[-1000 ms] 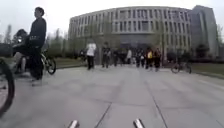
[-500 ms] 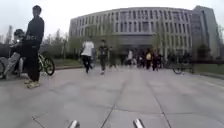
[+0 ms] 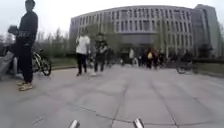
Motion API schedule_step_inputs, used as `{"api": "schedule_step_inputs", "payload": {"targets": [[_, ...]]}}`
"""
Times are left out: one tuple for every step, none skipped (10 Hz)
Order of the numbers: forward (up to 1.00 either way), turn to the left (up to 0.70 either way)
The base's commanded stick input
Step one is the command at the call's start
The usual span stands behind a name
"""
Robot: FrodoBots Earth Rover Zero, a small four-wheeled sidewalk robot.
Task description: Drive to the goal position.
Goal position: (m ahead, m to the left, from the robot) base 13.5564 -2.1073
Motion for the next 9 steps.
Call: {"api": "schedule_step_inputs", "payload": {"targets": [[0.85, -0.34], [0.85, -0.34], [0.85, -0.34], [0.85, -0.34], [0.85, -0.30], [0.85, -0.27], [0.85, -0.23], [0.85, -0.19], [0.85, -0.16]]}}
